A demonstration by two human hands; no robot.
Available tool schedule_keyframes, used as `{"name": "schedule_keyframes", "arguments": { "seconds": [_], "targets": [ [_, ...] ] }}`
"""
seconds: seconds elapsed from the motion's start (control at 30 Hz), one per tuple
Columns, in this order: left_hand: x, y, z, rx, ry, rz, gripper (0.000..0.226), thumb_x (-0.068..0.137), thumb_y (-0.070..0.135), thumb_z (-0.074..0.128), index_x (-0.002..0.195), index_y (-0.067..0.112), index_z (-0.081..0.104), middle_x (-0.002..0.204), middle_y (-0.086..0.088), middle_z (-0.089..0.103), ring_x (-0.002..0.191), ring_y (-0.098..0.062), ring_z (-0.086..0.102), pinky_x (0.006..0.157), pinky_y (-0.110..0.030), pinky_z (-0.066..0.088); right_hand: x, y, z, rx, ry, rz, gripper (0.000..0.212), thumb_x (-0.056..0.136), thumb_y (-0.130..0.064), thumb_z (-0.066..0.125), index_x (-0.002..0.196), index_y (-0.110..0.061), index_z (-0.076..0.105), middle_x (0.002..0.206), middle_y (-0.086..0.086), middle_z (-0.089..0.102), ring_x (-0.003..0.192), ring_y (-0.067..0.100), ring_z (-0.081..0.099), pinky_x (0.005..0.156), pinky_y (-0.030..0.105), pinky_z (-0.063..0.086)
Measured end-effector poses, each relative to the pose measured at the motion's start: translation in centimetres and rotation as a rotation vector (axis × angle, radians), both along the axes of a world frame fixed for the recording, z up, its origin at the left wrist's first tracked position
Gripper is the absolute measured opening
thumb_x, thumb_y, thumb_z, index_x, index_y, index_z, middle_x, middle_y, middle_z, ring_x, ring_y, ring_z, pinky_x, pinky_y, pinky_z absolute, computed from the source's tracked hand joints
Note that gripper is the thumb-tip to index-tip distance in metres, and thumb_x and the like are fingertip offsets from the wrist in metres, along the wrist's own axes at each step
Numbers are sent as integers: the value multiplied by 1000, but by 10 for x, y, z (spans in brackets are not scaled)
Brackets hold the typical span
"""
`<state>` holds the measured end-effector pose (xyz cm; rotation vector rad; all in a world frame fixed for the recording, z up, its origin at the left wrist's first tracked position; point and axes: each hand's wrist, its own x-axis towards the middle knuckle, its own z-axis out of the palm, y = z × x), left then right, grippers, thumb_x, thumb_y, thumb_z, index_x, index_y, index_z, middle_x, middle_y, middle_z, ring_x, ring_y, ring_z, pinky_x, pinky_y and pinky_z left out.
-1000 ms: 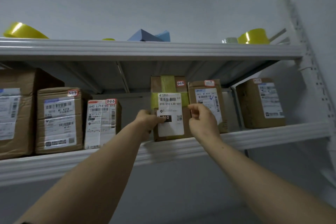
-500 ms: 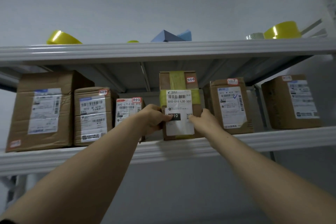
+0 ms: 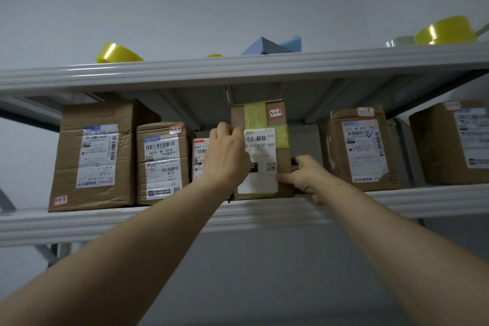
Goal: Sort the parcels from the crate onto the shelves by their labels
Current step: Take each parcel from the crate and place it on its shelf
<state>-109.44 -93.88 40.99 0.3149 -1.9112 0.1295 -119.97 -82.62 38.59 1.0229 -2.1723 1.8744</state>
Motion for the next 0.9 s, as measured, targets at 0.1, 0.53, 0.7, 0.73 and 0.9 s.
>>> {"name": "schedule_keyframes", "arguments": {
  "seconds": [0.1, 0.53, 0.7, 0.73, 0.9],
  "targets": [
    [4, 0, 5, -44, 45, 59, 48, 88, 8, 51, 135, 15, 45, 135, -8, 39, 124, -27, 34, 98, -34, 35, 0, -5, 0, 5, 19, 10, 38, 82, -7, 71, 116, -5, 54, 107, 12, 63, 101, 29, 62, 87, 41, 53],
    [-17, 39, 1, -85, 55, -247, 48, 92, 4, 46, 139, 15, 44, 138, -4, 42, 127, -20, 34, 103, -30, 34, -11, 38, 1, -125, 326, -353, 40, 96, -16, 50, 135, -16, 48, 133, 2, 53, 118, 18, 51, 94, 30, 43],
    [-48, 91, -5, 87, -151, -447, 45, 94, 6, 39, 139, 11, 43, 138, -9, 46, 124, -25, 46, 103, -35, 39, -51, 97, 5, -401, 297, -598, 27, 95, -20, 48, 122, -23, 49, 121, -1, 54, 95, 16, 59, 77, 35, 55],
    [-54, 102, -6, 150, -212, -466, 43, 95, 7, 38, 138, 10, 43, 138, -11, 47, 125, -26, 46, 102, -35, 38, -59, 107, 6, -378, 262, -612, 26, 95, -22, 49, 121, -22, 49, 121, 1, 55, 92, 15, 59, 73, 33, 54],
    [-98, 134, -7, 637, -410, -568, 45, 98, 20, 38, 139, 2, 37, 136, -15, 50, 122, -29, 49, 97, -34, 42, -82, 130, 6, -123, 7, -474, 37, 100, -25, 41, 132, -6, 42, 116, 7, 55, 102, 22, 53, 82, 35, 45]
  ]
}}
